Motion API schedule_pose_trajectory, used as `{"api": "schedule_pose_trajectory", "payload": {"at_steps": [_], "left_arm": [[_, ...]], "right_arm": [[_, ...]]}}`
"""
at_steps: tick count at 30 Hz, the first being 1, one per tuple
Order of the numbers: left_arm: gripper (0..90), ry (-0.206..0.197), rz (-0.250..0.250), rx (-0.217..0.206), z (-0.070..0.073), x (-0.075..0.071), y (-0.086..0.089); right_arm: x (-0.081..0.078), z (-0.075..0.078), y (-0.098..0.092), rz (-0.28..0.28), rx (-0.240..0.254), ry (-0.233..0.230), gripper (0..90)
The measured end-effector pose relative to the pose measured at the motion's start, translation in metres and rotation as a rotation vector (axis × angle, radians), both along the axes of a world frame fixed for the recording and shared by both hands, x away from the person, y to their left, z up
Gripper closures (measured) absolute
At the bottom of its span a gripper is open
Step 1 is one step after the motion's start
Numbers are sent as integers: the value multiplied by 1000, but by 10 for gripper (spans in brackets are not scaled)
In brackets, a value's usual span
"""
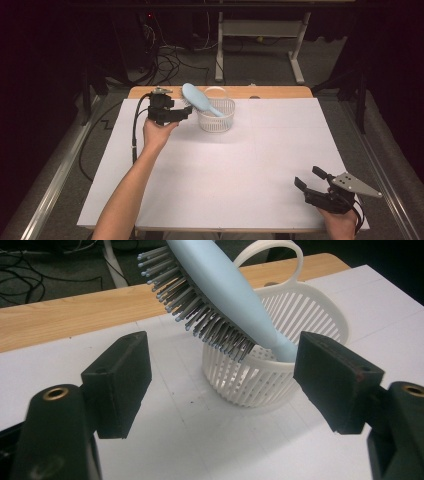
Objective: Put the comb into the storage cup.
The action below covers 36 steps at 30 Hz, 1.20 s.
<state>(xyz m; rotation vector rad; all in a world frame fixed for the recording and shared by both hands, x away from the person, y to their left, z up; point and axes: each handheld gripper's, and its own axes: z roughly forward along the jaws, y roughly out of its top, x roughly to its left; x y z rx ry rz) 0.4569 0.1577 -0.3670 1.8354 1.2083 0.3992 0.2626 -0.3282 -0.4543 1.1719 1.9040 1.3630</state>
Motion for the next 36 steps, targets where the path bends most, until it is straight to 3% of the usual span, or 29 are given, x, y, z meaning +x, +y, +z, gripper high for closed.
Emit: {"api": "schedule_pose_trajectory", "payload": {"at_steps": [20,36], "left_arm": [[226,-18,2,-9,9,-14,16],[225,-8,-7,-10,3,-24,26]], "right_arm": [[0,0,0,-6,5,3,220],[1,-1,-1,-10,10,7,219]]}}
